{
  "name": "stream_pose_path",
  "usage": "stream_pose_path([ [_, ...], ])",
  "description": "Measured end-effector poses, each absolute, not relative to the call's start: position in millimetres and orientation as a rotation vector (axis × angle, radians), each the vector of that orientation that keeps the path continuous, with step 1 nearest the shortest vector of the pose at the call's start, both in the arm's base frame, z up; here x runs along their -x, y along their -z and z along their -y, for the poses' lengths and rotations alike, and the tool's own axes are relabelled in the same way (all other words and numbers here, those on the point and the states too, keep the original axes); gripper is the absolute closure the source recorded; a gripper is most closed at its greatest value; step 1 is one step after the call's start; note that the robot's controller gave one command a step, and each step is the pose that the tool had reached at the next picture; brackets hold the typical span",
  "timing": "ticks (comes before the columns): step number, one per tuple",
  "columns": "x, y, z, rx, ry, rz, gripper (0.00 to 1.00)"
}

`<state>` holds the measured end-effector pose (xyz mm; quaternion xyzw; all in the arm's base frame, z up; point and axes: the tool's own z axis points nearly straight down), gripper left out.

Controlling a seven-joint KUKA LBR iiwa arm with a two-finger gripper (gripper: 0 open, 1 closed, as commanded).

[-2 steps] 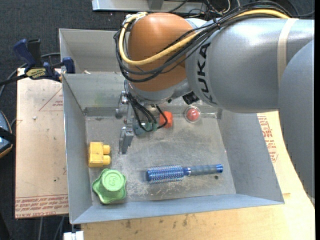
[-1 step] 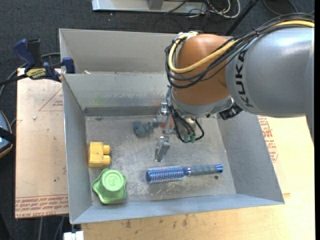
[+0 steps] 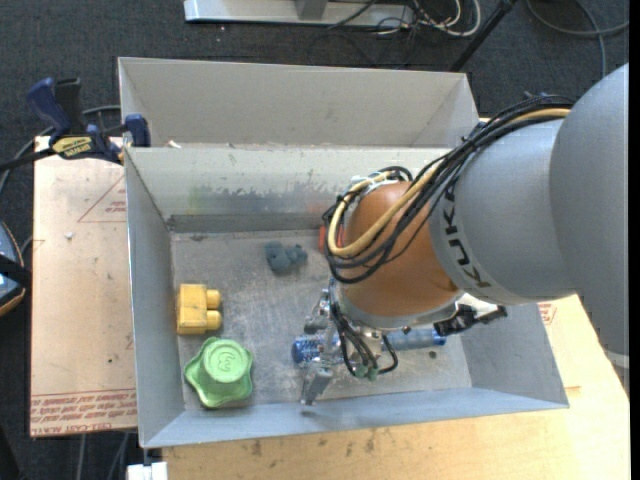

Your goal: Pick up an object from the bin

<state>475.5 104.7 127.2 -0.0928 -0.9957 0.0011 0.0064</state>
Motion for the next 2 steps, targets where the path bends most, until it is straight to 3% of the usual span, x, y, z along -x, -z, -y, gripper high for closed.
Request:
stream_pose_path([
  [1,-488.2,-72.7,-66.0,0.352,0.009,3.131,0.0],
  [2,-488.6,-75.9,-67.2,0.346,0.009,3.133,1.0],
])
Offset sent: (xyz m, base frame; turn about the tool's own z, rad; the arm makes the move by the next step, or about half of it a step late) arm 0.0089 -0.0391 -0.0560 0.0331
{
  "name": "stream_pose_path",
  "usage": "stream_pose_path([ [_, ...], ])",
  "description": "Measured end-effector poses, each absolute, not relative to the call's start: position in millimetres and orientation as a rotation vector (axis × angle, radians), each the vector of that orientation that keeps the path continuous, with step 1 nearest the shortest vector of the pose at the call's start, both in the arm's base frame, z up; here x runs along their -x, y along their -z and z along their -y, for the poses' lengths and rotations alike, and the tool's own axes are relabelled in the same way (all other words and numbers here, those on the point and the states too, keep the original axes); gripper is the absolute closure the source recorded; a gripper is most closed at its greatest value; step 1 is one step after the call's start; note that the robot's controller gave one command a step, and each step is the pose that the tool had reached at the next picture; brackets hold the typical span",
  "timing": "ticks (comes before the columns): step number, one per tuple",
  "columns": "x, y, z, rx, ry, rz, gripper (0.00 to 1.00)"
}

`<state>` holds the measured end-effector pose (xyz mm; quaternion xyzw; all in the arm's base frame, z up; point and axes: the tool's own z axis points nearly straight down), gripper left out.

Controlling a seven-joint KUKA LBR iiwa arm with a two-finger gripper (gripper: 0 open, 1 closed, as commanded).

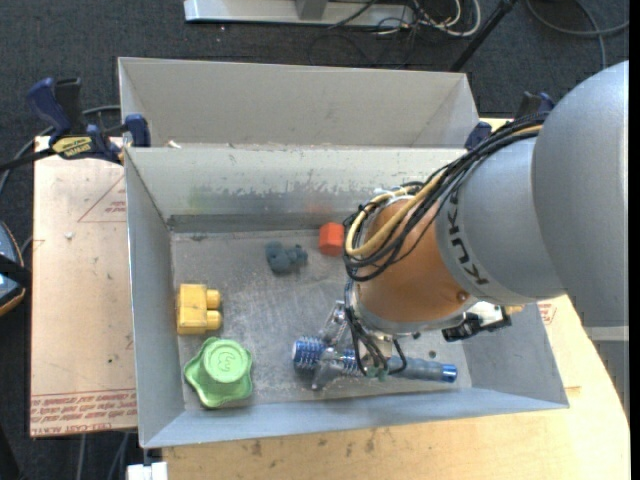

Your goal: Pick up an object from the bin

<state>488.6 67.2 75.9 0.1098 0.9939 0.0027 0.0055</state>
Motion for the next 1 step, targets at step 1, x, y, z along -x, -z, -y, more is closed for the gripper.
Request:
stream_pose_path([
  [1,-505.3,-231.5,-66.9,0.052,-0.003,-3.132,1.0],
])
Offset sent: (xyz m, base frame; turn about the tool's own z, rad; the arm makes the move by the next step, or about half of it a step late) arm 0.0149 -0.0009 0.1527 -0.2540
